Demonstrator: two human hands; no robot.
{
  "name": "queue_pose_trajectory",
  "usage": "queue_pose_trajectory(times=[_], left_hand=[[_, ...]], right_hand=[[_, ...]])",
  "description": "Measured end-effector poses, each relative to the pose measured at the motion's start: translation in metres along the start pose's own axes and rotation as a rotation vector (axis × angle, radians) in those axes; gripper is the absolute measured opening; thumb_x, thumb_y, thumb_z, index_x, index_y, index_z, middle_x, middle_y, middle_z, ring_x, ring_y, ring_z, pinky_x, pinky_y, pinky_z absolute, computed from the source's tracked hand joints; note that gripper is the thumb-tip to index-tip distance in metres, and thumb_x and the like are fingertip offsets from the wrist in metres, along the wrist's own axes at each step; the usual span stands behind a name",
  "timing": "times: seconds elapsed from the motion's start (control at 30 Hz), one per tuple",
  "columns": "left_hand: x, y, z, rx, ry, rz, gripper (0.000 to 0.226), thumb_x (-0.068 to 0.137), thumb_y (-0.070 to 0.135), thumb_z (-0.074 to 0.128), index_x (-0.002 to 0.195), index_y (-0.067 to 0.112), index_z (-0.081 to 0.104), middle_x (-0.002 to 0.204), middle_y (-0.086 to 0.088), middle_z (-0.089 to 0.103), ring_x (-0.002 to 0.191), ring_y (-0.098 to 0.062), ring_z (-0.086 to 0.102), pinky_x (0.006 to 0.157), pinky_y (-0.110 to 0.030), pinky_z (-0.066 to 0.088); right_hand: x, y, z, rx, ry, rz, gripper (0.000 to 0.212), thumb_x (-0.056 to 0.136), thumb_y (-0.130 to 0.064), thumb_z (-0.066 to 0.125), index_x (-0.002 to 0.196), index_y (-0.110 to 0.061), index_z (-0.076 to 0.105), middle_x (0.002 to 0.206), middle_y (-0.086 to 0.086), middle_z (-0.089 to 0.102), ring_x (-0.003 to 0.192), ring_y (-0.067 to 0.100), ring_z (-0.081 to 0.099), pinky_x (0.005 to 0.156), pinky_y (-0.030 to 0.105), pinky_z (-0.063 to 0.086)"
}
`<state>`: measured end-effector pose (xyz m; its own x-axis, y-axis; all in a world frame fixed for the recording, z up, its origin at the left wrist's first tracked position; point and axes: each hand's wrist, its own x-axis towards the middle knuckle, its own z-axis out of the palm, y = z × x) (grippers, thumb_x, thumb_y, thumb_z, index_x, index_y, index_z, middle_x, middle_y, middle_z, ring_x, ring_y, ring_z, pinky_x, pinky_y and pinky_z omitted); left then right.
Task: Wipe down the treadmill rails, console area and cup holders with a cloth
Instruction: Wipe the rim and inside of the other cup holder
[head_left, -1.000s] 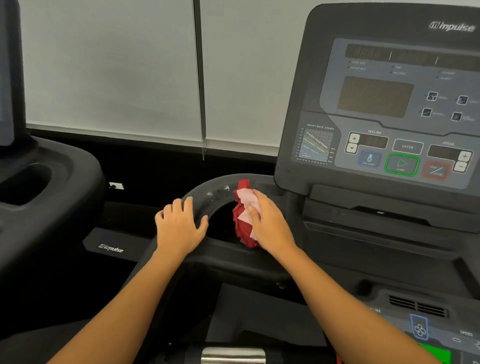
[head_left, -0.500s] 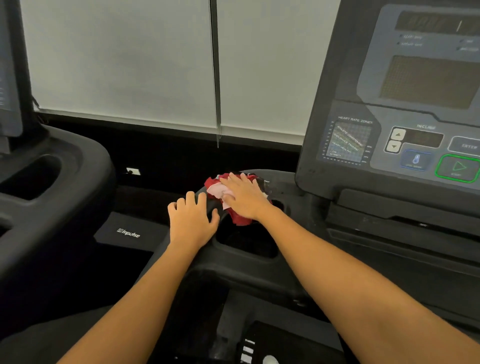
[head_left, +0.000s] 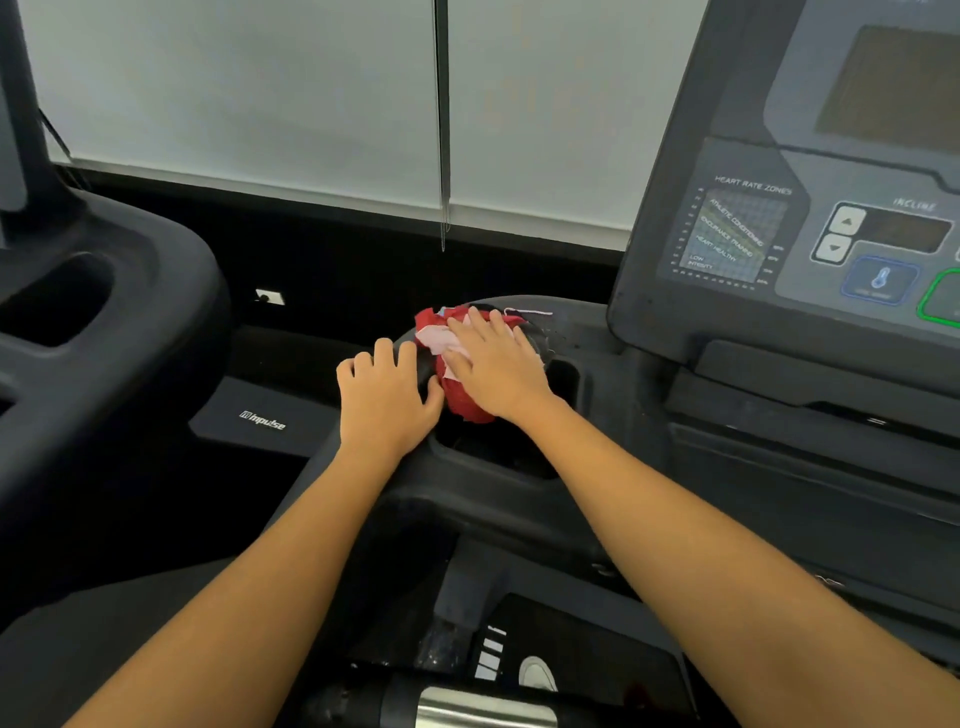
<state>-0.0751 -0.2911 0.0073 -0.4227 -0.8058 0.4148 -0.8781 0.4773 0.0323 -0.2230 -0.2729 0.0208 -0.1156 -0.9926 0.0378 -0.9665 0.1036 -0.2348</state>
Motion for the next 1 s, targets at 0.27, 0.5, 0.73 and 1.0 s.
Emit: queue_pose_trajectory(times=[0.27,0.5,0.73,1.0], left_hand=[[0.0,0.002,-0.004,-0.03,-0.034,-0.035,0.049,0.083,0.039,0.032,0.1,0.004,0.061,0.087,-0.015,0.06,0.068,-0.032,0.056,0.067,-0.04,0.042],[0.0,0.002,-0.003,-0.043,-0.023,-0.05,0.046,0.087,0.035,0.031,0.101,0.003,0.062,0.088,-0.016,0.061,0.068,-0.033,0.056,0.068,-0.042,0.043],[-0.002,0.001,-0.005,-0.085,-0.028,-0.065,0.048,0.087,0.035,0.031,0.107,0.004,0.062,0.094,-0.016,0.062,0.073,-0.034,0.059,0.072,-0.044,0.044],[-0.003,0.003,-0.007,-0.064,-0.074,-0.066,0.049,0.087,0.035,0.03,0.107,0.003,0.061,0.093,-0.016,0.062,0.073,-0.034,0.059,0.072,-0.044,0.045]], right_hand=[[0.028,0.018,-0.023,-0.065,-0.105,0.17,0.06,0.097,-0.04,0.041,0.149,-0.024,0.016,0.157,0.01,0.01,0.143,0.036,0.006,0.114,0.053,0.009],[0.01,0.015,-0.011,0.018,-0.081,0.06,0.057,0.099,-0.049,0.024,0.15,-0.027,0.009,0.159,0.003,0.0,0.145,0.028,-0.005,0.115,0.046,-0.001],[0.006,0.059,-0.025,0.031,-0.014,0.309,0.055,0.1,-0.046,0.027,0.15,-0.03,0.011,0.159,0.001,0.003,0.145,0.027,-0.003,0.115,0.045,0.006],[0.005,0.059,-0.033,0.167,-0.021,0.418,0.058,0.099,-0.046,0.03,0.15,-0.03,0.007,0.159,0.002,-0.004,0.144,0.028,-0.009,0.113,0.05,0.01]])
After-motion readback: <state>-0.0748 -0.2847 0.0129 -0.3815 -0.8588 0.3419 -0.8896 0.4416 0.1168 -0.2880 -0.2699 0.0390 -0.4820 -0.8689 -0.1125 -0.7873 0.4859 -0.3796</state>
